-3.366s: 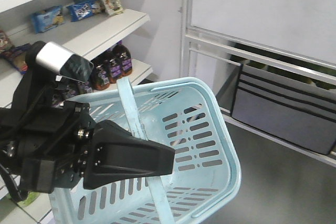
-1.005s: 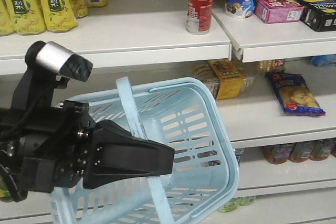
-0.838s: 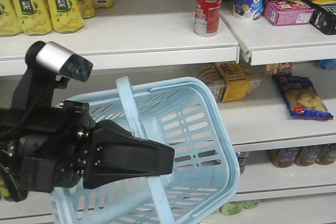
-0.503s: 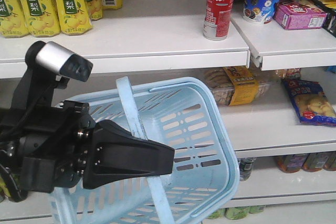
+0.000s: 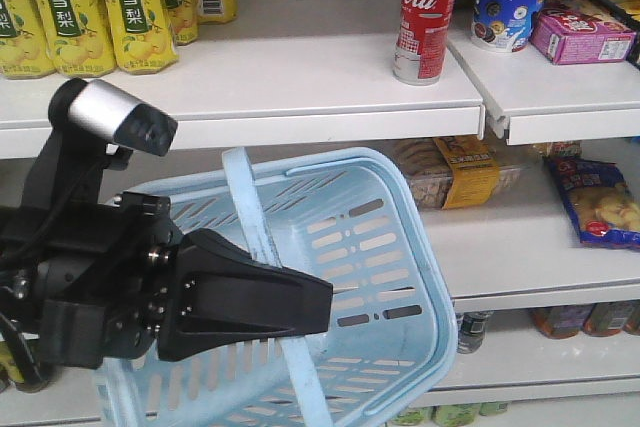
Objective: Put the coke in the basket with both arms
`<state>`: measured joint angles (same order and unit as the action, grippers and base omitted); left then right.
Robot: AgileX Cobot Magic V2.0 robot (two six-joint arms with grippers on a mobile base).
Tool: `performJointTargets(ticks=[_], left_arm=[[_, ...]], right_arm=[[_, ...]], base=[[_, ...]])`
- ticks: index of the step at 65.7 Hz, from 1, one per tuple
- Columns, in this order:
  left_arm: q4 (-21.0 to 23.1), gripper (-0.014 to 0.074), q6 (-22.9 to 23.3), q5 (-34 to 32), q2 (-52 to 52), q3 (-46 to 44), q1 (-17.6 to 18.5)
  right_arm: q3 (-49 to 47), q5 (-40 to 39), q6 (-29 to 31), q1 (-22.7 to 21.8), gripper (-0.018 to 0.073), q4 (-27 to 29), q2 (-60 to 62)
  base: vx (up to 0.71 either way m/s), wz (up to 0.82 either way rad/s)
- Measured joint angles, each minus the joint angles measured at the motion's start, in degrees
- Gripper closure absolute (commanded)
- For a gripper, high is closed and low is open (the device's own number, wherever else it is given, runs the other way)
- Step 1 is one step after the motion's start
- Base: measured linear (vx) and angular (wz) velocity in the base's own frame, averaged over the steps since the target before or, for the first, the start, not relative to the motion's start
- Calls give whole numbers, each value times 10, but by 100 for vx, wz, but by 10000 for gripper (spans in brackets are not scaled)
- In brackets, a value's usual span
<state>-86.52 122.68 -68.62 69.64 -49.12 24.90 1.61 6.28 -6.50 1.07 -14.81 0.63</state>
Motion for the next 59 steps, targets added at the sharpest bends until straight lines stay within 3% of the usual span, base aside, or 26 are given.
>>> performJointTargets(ticks=[59], left_arm=[[0, 603, 0, 0, 0, 0, 0]], right_arm=[[0, 0, 0, 0, 564, 0, 0]], base=[[4, 1]])
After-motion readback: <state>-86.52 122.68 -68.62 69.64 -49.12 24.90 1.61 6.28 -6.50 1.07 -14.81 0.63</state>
